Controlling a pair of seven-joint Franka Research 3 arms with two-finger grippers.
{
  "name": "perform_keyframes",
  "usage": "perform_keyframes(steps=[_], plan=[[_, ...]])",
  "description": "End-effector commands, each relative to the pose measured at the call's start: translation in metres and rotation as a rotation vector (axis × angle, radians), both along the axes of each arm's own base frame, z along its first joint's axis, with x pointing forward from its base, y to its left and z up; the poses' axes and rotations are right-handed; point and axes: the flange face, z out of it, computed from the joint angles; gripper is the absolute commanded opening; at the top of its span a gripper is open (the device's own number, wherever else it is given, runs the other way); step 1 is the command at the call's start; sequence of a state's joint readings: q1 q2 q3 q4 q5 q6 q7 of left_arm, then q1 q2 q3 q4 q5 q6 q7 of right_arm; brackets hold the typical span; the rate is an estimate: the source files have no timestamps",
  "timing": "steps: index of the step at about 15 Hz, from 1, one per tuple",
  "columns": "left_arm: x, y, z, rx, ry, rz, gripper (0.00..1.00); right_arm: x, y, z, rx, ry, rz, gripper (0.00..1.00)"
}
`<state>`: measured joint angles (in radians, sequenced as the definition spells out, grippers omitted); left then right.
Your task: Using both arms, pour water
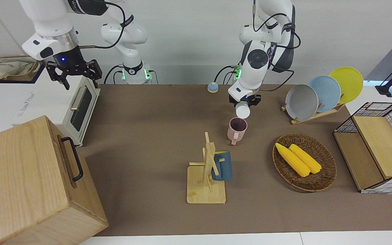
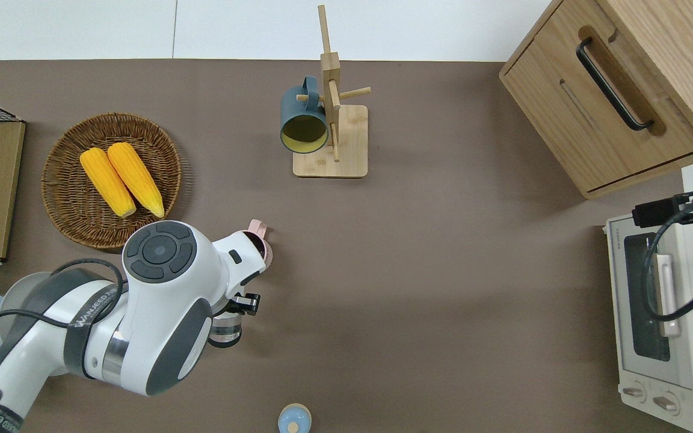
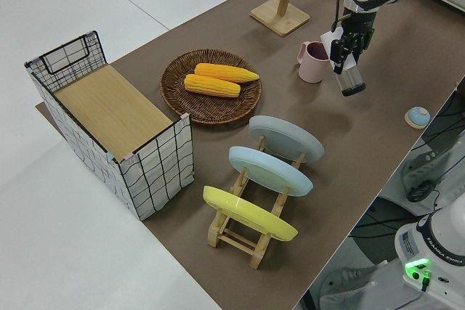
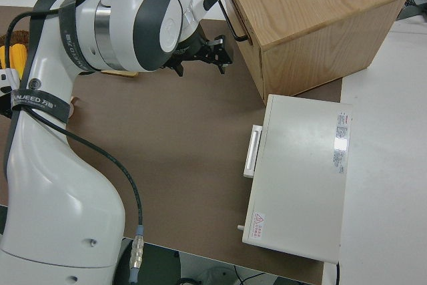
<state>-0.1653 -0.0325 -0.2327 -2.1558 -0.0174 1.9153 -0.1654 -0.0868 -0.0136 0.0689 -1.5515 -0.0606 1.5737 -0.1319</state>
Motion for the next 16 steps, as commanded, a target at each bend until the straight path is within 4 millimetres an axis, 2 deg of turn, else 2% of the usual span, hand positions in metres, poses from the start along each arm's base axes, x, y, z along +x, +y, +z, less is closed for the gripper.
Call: perform_keyframes(steps=[1, 6, 16], plan=[[0.007, 0.002, 0.013, 0.016, 0.022, -0.019, 0.00, -0.002, 0.011, 0.011, 0.013, -0.012, 0.007, 0.994], [0.009, 0.006, 0.014, 0.024, 0.048, -0.010, 0.00, -0.002, 0.019, 0.011, 0.013, -0.012, 0.024, 0.994], [0.010, 0.005, 0.030, 0.034, 0.067, -0.006, 0.00, -0.002, 0.018, 0.011, 0.013, -0.012, 0.021, 0.994]])
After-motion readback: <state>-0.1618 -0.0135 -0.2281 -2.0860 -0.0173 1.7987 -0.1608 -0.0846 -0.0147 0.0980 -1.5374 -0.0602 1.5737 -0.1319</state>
